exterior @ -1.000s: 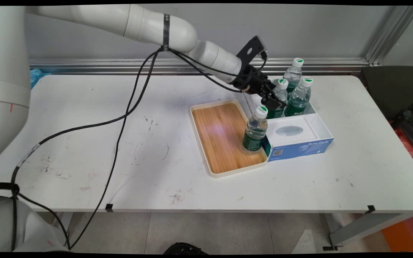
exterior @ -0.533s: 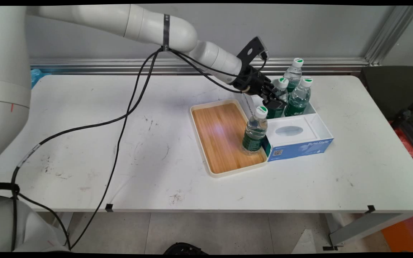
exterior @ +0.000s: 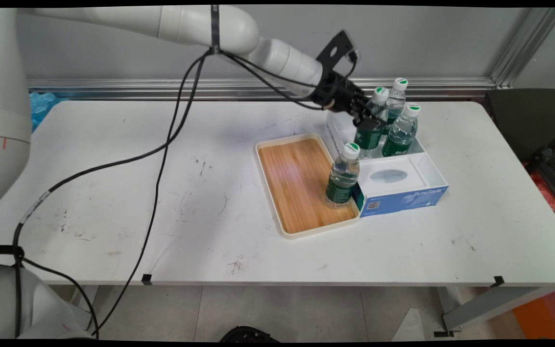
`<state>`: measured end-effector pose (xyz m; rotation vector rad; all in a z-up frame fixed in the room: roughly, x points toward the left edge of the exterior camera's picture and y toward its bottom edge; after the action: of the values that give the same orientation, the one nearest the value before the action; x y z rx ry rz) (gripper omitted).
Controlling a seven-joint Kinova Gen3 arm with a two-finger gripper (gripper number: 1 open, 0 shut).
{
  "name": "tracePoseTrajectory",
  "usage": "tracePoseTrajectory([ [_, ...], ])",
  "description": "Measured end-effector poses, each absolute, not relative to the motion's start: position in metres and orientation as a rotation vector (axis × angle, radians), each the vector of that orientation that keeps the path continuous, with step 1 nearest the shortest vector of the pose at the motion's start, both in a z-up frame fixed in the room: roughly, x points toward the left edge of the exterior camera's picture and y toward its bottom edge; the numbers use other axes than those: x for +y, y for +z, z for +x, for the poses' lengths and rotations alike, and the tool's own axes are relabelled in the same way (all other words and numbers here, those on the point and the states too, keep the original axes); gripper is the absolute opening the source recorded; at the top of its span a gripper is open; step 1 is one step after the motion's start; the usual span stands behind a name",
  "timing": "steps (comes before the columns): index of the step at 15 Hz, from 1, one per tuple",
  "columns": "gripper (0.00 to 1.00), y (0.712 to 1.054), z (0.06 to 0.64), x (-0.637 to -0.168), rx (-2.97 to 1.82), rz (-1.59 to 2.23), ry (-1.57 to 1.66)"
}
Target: Place the picked object on the tray
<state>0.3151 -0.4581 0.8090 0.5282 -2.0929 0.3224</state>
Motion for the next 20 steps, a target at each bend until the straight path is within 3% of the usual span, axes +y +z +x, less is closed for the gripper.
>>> tracePoseTrajectory([
  [5, 0.0, 0.844, 0.329, -0.453, -2.074, 0.523, 0.348],
  [11, 0.0, 0.875, 0.363, -0.411, -2.125, 0.53, 0.307],
  [20, 0.0, 0.867, 0.414, -0.353, -2.195, 0.528, 0.315],
])
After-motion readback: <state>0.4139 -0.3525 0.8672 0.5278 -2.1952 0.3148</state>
